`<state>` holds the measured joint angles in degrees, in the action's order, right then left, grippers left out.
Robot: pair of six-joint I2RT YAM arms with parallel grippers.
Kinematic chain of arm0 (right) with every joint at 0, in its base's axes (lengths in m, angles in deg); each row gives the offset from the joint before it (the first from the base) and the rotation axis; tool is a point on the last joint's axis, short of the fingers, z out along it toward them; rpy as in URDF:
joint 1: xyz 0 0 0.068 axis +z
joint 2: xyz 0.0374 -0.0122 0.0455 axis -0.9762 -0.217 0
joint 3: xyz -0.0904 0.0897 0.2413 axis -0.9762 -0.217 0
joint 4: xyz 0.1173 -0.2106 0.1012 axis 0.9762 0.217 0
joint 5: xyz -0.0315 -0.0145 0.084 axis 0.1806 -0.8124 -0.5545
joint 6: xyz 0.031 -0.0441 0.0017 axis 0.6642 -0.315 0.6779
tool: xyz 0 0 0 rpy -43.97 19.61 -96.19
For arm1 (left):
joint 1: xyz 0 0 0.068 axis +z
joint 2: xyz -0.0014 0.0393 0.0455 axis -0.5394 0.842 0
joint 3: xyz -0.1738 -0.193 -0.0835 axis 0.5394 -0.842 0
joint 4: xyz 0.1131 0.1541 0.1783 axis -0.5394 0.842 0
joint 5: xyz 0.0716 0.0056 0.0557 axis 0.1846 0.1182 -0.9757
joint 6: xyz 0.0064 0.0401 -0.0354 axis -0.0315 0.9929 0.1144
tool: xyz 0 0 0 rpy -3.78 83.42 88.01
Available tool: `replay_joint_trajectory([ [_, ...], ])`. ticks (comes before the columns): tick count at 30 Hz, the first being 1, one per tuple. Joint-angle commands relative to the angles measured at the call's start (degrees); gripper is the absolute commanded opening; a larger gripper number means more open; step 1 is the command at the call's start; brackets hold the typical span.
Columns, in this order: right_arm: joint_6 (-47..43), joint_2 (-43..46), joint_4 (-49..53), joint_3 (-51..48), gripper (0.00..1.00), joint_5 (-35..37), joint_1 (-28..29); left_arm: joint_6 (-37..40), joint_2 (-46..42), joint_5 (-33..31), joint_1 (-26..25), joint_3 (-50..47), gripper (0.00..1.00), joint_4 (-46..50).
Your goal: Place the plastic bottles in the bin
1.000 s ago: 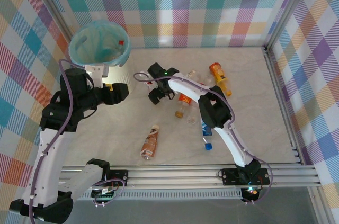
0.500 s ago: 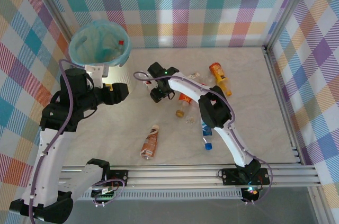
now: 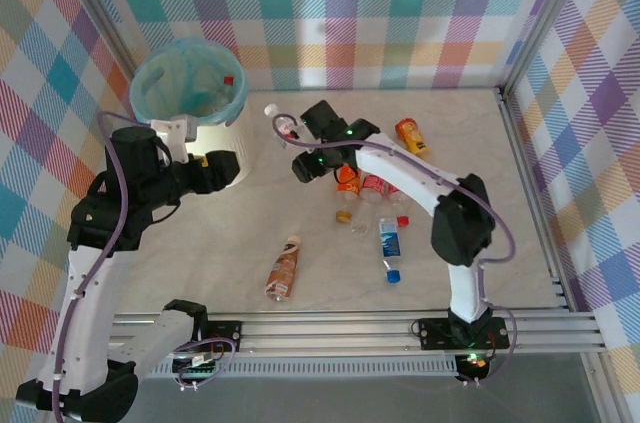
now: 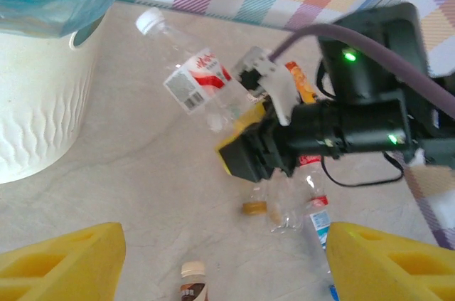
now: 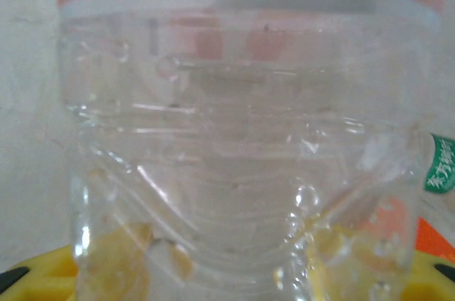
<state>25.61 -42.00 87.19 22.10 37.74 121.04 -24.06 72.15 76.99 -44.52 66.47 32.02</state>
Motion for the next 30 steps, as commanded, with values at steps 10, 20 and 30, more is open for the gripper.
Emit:
replay_joint_trajectory([
  [10,5.42,30.94,-12.15,-25.71,0.56,-8.18,-0.24,-8.07,5.71,3.09,-7.25,4.89,0.75,-8.81],
  [20,3.13,41.12,-16.94,-32.7,0.56,-21.8,-0.24,-8.67,12.97,1.24,-16.12,9.11,0.78,-12.28],
  [30,1.05,42.03,-19.0,-33.7,0.56,-30.67,0.02,-11.17,15.22,-1.75,-16.77,9.78,0.7,-12.71],
])
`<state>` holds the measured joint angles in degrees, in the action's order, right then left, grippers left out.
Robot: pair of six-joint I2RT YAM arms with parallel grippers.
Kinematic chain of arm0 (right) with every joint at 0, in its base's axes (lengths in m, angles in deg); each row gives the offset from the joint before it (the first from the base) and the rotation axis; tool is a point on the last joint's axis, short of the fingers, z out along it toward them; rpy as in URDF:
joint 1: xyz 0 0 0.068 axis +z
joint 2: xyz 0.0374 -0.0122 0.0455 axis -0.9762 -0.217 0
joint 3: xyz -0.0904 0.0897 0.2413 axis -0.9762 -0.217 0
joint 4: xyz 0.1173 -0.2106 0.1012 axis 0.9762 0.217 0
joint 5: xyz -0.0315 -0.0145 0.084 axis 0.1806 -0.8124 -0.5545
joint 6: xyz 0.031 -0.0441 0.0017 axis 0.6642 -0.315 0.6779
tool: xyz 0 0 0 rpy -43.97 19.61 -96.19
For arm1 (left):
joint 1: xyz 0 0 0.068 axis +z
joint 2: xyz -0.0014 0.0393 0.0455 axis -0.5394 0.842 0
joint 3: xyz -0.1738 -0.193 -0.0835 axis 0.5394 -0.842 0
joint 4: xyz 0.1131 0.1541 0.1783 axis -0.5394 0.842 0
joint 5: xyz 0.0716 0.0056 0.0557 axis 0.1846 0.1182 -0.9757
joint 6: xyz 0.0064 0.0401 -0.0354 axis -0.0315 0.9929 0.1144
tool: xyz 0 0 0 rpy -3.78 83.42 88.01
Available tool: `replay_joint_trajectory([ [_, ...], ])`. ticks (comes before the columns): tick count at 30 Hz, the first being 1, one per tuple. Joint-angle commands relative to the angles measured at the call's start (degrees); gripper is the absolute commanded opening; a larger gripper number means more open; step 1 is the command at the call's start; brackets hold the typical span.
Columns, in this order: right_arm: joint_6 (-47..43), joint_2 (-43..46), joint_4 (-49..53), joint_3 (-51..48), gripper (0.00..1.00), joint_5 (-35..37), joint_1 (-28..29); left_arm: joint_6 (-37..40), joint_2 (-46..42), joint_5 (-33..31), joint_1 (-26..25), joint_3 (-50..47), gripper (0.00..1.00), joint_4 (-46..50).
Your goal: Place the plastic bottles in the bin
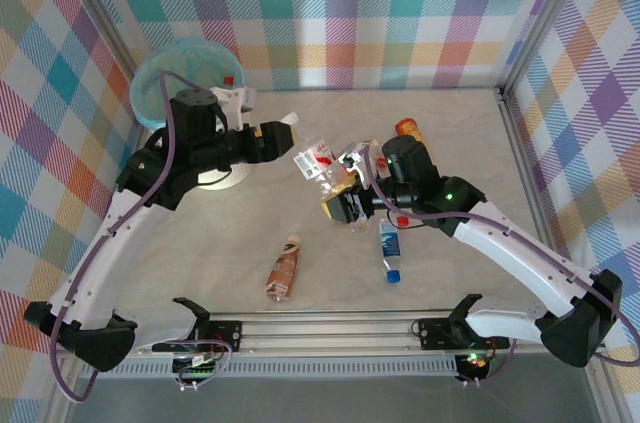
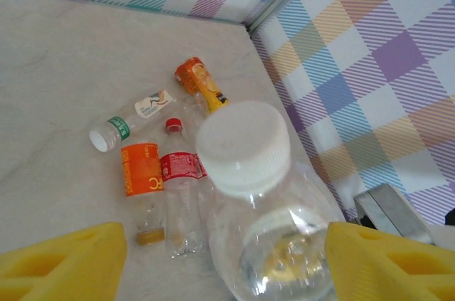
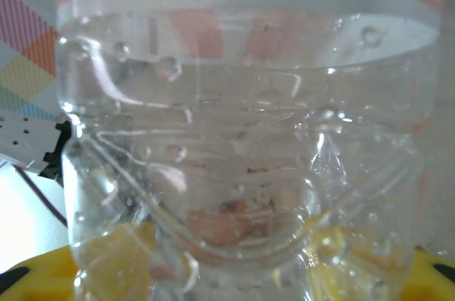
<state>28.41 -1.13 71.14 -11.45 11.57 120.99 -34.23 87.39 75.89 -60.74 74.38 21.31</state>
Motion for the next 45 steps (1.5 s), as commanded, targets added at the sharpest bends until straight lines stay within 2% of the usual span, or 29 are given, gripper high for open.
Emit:
replay_joint_trajectory([
  [1,-1.91,1.17,-3.08,-0.07,0.56,-4.97,0.14,-1.05,0.09,-0.69,-0.56,1.87,0.68,-1.95],
  [8,-3.25,0.64,-3.44,-0.15,0.56,-7.94,0.41,-1.8,-0.23,-2.2,-0.56,1.55,0.68,-1.97],
  [12,-3.6,0.21,-3.62,-0.02,0.57,-9.68,0.83,-2.63,-0.62,-1.63,-0.6,1.19,0.71,-3.42],
  [18,-3.8,-0.24,-3.35,0.37,0.57,-8.94,1.12,-3.61,-0.15,-0.14,-0.63,1.24,0.71,-4.63],
  [20,-3.8,-0.24,-3.56,0.38,0.57,-8.99,1.18,-3.6,-0.13,0.06,-0.61,1.28,0.66,-4.64],
  [26,-4.06,-0.32,-3.79,0.45,0.57,-9.54,1.29,-3.5,-0.98,0.25,-0.59,0.89,0.43,-4.98],
  [33,-4.15,-0.28,-3.9,0.37,0.6,-9.43,1.38,-3.91,-1.97,0.05,-0.6,1.11,0.33,-5.07],
  [36,-3.91,-0.23,-4.13,0.42,0.65,-9.13,1.56,-4.47,-2.3,-0.29,-0.58,1.42,0.26,-5.0],
  [40,-2.77,0.5,-5.22,0.44,0.84,-8.04,1.72,-4.75,-2.98,-2.32,-0.57,2.29,0.12,-4.37],
  [45,-2.57,1.25,-5.99,0.61,0.91,-7.74,1.72,-3.8,-4.29,-5.34,-0.56,3.14,0.03,-3.56],
])
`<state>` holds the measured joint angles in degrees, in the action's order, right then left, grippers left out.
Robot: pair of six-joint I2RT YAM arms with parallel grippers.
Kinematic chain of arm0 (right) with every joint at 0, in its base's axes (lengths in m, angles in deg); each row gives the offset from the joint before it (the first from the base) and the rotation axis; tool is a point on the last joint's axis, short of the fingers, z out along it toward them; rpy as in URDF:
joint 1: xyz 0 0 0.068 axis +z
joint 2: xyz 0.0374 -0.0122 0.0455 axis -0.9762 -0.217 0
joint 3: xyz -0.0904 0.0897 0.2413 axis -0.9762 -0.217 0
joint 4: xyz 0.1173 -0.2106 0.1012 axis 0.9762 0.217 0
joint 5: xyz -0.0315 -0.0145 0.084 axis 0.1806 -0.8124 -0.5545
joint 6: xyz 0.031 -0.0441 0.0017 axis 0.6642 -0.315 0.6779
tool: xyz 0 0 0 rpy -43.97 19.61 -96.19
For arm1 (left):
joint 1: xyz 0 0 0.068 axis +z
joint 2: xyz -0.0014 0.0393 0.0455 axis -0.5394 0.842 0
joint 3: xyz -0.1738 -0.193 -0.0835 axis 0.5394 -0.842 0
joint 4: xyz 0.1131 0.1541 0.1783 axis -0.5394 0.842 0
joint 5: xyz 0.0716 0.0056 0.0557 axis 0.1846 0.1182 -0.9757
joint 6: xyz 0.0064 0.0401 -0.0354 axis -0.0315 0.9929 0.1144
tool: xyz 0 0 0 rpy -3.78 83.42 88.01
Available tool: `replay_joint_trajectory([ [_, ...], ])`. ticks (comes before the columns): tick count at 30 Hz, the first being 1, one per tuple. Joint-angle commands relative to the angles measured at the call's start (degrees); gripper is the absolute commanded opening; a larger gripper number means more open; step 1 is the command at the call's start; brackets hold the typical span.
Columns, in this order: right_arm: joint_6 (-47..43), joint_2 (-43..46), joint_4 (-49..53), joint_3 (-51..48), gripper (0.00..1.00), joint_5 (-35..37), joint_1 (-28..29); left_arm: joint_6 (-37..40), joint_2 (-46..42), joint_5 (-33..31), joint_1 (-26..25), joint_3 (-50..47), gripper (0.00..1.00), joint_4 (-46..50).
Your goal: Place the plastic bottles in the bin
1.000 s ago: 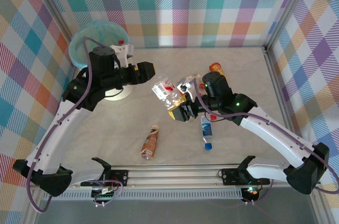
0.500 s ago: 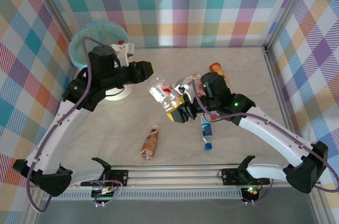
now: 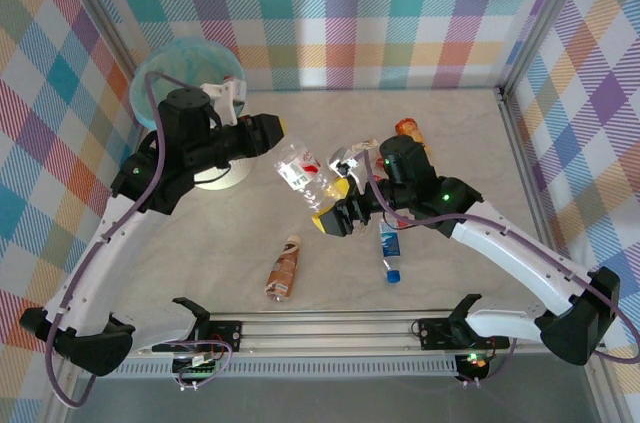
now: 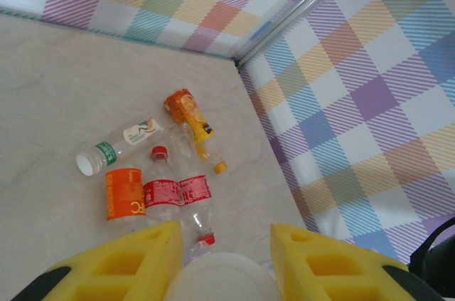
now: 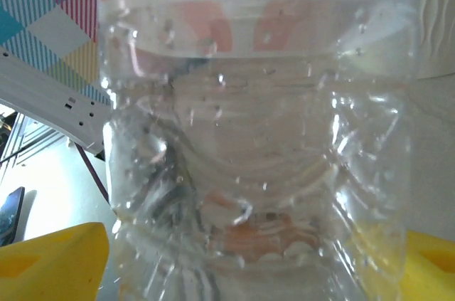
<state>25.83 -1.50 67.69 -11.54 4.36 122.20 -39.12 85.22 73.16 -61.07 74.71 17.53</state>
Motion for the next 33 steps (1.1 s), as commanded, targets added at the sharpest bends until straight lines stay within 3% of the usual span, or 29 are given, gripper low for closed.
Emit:
replay_joint_trajectory([
  [1,0.07,1.7,-2.51,0.88,0.91,-0.52,0.58,1.59,-2.3,-3.31,-0.23,3.26,0.01,0.73],
  [11,1.22,2.42,-5.03,2.43,0.94,1.91,0.67,9.24,-2.32,-19.96,-0.22,13.91,0.0,6.76],
  [22,0.64,0.65,-5.45,4.73,0.94,4.07,0.79,26.39,6.63,-40.23,3.21,32.89,0.0,8.64],
  [27,-0.11,-0.46,-4.35,6.08,0.94,3.74,1.05,30.99,12.6,-40.09,11.19,37.4,0.0,7.89],
  [33,-1.31,-0.79,-3.08,6.44,0.94,4.3,1.14,31.14,19.98,-36.22,21.53,39.6,0.0,8.26],
])
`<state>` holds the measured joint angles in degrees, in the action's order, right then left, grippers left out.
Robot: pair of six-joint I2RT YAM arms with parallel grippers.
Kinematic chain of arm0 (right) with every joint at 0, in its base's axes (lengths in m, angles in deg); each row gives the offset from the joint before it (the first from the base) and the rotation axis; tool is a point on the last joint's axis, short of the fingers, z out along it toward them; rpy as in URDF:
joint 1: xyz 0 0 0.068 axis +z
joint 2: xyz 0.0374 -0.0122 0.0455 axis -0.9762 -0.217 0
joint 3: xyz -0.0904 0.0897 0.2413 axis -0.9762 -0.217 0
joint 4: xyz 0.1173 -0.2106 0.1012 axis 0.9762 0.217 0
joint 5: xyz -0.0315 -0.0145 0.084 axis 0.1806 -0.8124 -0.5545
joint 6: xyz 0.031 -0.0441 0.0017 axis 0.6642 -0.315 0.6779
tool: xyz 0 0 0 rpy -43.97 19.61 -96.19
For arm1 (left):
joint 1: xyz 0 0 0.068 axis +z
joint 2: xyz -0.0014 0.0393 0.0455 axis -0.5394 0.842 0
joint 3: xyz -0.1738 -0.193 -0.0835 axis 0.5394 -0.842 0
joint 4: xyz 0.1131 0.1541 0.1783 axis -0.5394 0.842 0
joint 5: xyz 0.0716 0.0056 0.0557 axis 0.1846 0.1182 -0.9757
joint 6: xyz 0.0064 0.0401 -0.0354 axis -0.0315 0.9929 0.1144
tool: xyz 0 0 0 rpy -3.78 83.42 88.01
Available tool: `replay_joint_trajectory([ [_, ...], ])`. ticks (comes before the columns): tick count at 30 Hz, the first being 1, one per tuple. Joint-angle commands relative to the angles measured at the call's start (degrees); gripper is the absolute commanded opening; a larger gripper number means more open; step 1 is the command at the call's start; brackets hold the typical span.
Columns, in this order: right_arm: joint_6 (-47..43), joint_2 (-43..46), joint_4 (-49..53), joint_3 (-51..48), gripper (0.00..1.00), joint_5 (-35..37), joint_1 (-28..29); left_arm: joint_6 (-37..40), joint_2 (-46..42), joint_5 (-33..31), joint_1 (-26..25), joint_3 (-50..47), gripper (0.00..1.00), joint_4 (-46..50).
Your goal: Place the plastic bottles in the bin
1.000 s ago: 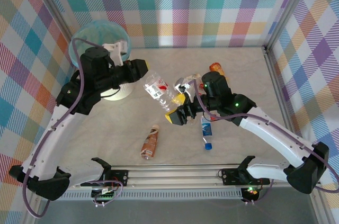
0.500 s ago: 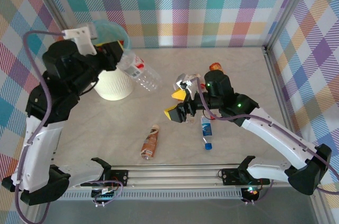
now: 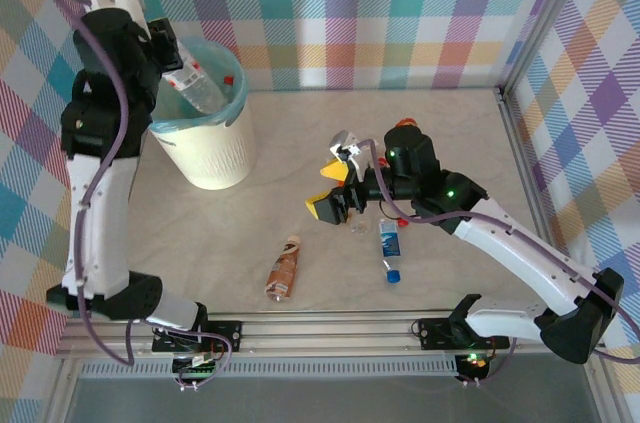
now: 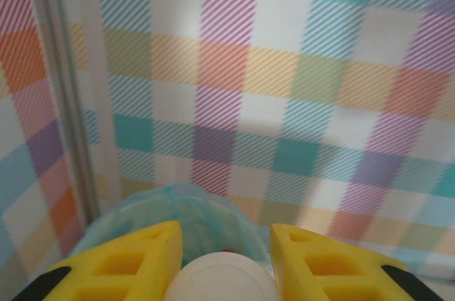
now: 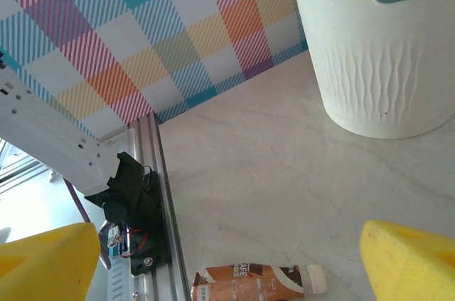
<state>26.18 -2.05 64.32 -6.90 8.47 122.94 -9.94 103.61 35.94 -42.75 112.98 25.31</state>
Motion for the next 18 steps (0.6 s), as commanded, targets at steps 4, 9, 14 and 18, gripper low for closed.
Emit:
replay_joint_trajectory([
  [4,-2.05,-0.39,0.83,1.63,0.93,-0.01,0.49,-0.74,5.2,4.43,9.7,-1.2,0.0,0.06],
  [9,-2.21,-0.46,1.04,0.93,0.94,-0.21,0.51,-2.95,5.31,8.44,15.46,-9.94,0.0,-5.88],
  [14,-2.71,-1.19,1.18,0.86,0.93,-0.43,0.58,-3.1,5.15,11.12,17.85,-18.34,0.0,-9.54],
  [18,-2.72,-2.16,1.04,1.01,0.94,-1.05,0.58,-2.48,4.16,13.5,18.19,-25.26,0.0,-13.23],
])
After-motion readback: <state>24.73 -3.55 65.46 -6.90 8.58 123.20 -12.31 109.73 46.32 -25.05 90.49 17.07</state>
